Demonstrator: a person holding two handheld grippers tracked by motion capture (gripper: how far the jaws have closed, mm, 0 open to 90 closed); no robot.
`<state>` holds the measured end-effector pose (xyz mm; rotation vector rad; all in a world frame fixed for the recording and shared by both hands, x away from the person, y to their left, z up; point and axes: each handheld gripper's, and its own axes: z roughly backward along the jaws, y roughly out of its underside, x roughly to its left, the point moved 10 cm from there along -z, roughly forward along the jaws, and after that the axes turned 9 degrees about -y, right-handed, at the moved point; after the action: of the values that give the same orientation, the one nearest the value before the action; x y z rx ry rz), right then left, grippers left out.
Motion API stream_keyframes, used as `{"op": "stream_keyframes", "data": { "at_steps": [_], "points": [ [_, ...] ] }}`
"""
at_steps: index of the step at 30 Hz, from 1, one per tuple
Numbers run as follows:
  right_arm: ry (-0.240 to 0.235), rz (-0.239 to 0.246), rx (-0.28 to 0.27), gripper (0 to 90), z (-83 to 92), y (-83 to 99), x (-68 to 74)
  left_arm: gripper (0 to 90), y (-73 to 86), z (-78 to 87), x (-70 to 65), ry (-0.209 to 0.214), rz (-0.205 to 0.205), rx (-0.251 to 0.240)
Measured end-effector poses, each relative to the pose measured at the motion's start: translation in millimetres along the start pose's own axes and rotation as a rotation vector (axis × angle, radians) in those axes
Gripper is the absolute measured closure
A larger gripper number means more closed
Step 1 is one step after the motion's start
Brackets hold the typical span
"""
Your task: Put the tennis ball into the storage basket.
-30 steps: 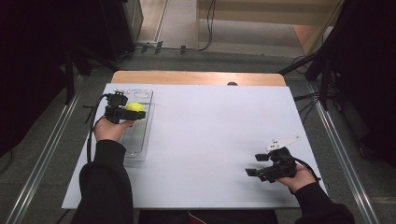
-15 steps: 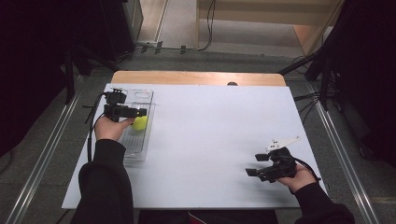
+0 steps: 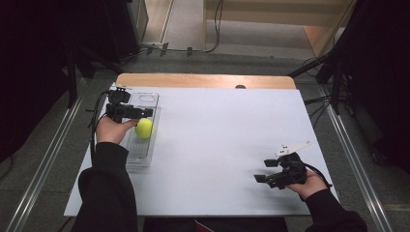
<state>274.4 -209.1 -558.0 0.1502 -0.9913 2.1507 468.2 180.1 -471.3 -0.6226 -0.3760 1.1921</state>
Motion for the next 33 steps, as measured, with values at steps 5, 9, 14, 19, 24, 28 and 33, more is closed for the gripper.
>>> {"op": "stream_keyframes", "data": {
  "at_steps": [5, 9, 14, 19, 24, 28, 33],
  "points": [
    [-0.002, 0.001, -0.003, 20.4, 0.0, -0.2, 0.0, 16.1, -3.8, 5.4, -8.8, 0.03, -0.009, 0.002],
    [-0.002, -0.002, -0.005, 20.4, 0.9, 0.2, -0.2, 16.1, -9.9, 11.1, -18.4, 0.051, -0.028, -0.017],
    [-0.006, 0.002, -0.011, 20.4, 0.5, -0.8, 1.9, 16.2, -13.1, 16.7, -33.3, 0.088, -0.066, -0.011],
    [-0.008, 0.004, -0.007, 20.4, 1.3, 0.5, 1.9, 16.2, -16.5, 21.5, -45.8, 0.133, -0.081, -0.026],
    [-0.008, -0.002, -0.009, 20.4, 1.7, 0.3, 1.4, 16.3, -17.6, 22.5, -51.8, 0.161, -0.082, -0.031],
    [-0.005, 0.003, -0.006, 20.4, 1.7, 0.4, 2.2, 16.4, -16.6, 21.9, -55.9, 0.181, -0.087, -0.027],
    [-0.001, 0.008, -0.005, 20.4, 0.7, -0.3, 2.4, 16.4, -15.8, 21.8, -61.6, 0.199, -0.098, -0.029]
  ]
}}
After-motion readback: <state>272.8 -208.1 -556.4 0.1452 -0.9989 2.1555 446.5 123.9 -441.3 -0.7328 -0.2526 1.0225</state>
